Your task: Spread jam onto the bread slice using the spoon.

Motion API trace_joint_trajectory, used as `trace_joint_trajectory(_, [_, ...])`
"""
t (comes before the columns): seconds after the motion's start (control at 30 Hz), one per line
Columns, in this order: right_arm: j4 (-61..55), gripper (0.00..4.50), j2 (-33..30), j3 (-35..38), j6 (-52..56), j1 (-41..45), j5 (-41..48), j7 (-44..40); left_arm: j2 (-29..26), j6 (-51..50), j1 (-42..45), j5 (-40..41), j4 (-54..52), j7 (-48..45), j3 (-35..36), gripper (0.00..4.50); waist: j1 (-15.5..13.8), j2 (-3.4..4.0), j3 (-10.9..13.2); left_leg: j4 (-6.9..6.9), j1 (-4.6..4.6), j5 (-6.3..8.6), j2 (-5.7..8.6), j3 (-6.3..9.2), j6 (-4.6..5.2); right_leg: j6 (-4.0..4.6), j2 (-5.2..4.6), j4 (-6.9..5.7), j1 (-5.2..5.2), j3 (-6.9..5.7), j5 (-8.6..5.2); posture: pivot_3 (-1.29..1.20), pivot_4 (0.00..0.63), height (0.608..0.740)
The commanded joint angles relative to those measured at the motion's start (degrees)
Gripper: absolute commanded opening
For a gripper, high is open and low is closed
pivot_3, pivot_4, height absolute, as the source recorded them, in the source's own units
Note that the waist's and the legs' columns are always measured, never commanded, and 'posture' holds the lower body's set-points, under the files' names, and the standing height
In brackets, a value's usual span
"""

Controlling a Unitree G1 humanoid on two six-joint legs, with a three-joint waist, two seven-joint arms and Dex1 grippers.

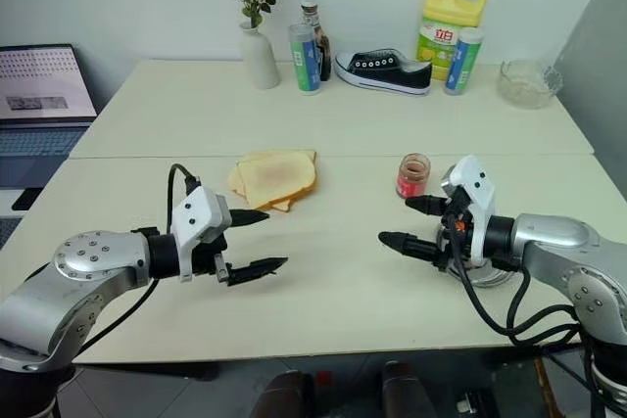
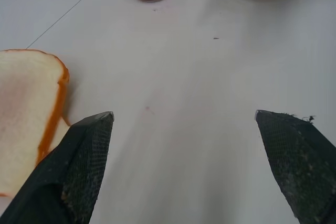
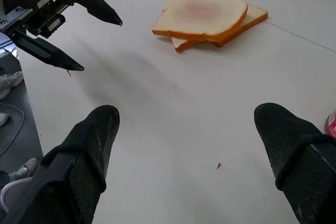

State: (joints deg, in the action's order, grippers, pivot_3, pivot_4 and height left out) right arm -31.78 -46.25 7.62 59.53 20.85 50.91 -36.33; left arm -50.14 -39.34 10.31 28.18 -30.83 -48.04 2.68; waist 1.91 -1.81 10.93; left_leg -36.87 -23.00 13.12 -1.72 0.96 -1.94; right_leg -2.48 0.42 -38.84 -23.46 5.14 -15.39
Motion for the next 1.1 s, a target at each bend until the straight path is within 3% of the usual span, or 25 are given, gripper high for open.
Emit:
trace_joint_trajectory(0.03, [0.04, 4.44, -0.65, -0.03, -0.64, 1.83, 0.29, -1.25, 0.09, -0.35, -0.43, 0.77, -2.63, 0.92, 1.81, 4.50, 0.00, 0.00, 0.00, 0.00, 0.00, 0.00, 0.00, 0.00, 0.00, 0.00, 0.00, 0.00, 0.00, 0.00, 0.00, 0.00, 0.150, 0.740])
trace_joint_trajectory(0.33, [1.01, 4.44, -1.27, -0.30, -2.65, 0.58, -1.96, -3.16, 1.17, -1.18, 0.87, 3.96, -0.82, 0.48, 2.87, 4.50, -0.01, 0.00, 0.00, -0.01, 0.00, 0.00, 0.00, 0.01, 0.00, 0.00, 0.00, -0.01, 0.00, -0.01, 0.00, 0.00, 0.150, 0.740])
trace_joint_trajectory(0.8, [1.49, 4.44, 0.53, -0.47, -3.71, 1.91, -3.91, -2.45, 3.73, -1.26, 1.78, 2.59, 2.27, 3.84, 2.14, 4.50, -0.01, -0.01, 0.00, 0.00, 0.00, 0.00, 0.00, 0.01, 0.00, 0.00, 0.00, -0.01, 0.00, -0.01, 0.00, 0.00, 0.150, 0.740])
trace_joint_trajectory(1.03, [3.30, 4.44, 1.92, -2.01, -5.19, 4.93, -4.47, -3.89, 13.71, -6.49, -1.60, 7.32, 1.59, 16.31, 12.07, 4.50, 0.13, -0.01, 0.00, -0.01, 0.01, 0.00, -0.03, 0.03, 0.00, -0.01, 0.02, -0.04, 0.00, -0.01, 0.01, 0.00, 0.150, 0.740])
trace_joint_trajectory(1.1, [3.22, 4.44, 1.95, -6.01, -7.58, 4.88, -8.85, -3.90, 16.83, -7.85, -1.59, 8.83, 2.09, 19.49, 13.74, 4.50, 0.04, -0.01, 0.00, -0.01, 0.00, 0.00, -0.01, 0.04, 0.00, -0.01, 0.01, -0.03, 0.00, -0.02, 0.01, 0.00, 0.150, 0.740])
